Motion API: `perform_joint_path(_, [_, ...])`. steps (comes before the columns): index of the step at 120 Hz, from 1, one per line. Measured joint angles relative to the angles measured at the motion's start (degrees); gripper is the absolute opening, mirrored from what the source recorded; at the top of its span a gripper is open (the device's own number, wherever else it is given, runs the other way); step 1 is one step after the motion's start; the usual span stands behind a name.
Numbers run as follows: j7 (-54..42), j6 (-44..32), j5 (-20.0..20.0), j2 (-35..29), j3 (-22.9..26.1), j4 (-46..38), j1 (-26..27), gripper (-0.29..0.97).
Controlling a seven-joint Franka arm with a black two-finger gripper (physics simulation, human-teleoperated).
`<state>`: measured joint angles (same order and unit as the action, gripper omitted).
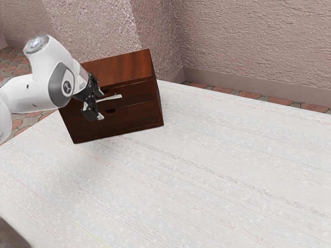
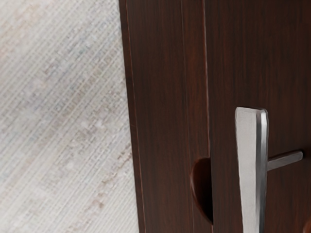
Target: Pull the drawer handle with one arm to open the drawer
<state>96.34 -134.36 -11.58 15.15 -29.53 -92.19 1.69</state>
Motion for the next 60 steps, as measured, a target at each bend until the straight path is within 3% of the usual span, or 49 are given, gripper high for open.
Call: perform_joint_path(60, [1.68, -1.13, -0.53, 1.97, 0.15, 0.58, 0.31, 0.63])
